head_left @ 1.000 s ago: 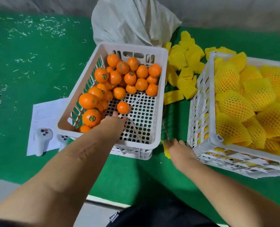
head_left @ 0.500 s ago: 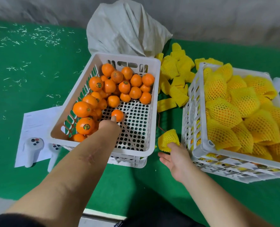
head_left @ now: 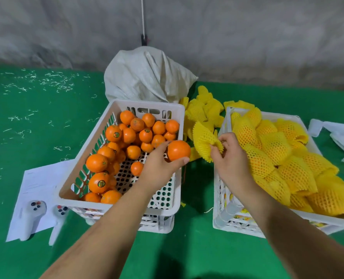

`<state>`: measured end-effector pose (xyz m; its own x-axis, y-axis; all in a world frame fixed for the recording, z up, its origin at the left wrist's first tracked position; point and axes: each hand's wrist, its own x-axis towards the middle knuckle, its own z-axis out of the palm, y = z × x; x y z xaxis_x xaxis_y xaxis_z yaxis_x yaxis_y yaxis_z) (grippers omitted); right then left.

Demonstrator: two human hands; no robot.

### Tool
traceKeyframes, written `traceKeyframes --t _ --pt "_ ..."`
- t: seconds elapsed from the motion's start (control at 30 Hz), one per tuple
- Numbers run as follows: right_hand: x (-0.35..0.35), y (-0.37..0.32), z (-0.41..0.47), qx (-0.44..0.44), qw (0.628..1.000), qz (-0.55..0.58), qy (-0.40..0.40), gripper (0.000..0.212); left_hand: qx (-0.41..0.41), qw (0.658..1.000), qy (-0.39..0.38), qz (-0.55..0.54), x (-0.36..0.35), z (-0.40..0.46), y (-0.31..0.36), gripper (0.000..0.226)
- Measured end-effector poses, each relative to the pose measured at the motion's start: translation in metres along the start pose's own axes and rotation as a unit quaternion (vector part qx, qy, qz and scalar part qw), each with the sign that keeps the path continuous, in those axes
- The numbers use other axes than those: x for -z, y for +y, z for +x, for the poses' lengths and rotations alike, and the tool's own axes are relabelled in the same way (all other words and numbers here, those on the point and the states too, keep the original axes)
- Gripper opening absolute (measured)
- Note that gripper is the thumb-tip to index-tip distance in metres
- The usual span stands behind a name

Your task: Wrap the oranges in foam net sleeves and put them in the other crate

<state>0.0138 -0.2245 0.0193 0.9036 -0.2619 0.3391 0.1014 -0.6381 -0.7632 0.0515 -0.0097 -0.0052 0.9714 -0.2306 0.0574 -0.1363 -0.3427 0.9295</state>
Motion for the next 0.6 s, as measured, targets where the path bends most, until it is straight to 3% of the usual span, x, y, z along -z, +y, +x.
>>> traceKeyframes --t 0.2,0.3,0.53,0.6 --pt "-0.006 0.023 0.005 -0.082 0.996 0.028 0.010 0.020 0.031 0.968 0.009 -0.247 -0.047 -0.021 0.011 0.047" --pt "-0.007 0.024 0.007 -0.077 0.997 -0.012 0.005 0.025 0.046 0.949 0.034 -0.311 -0.055 -0.028 0.005 0.054" --pt "-0.008 0.028 0.011 -0.086 0.996 0.002 -0.016 0.016 0.046 0.972 0.034 -0.229 -0.064 -0.019 0.023 0.076" --pt "-0.009 0.030 0.011 -0.087 0.996 0.010 -0.012 0.014 0.032 0.974 0.031 -0.220 -0.067 -0.020 0.025 0.069"
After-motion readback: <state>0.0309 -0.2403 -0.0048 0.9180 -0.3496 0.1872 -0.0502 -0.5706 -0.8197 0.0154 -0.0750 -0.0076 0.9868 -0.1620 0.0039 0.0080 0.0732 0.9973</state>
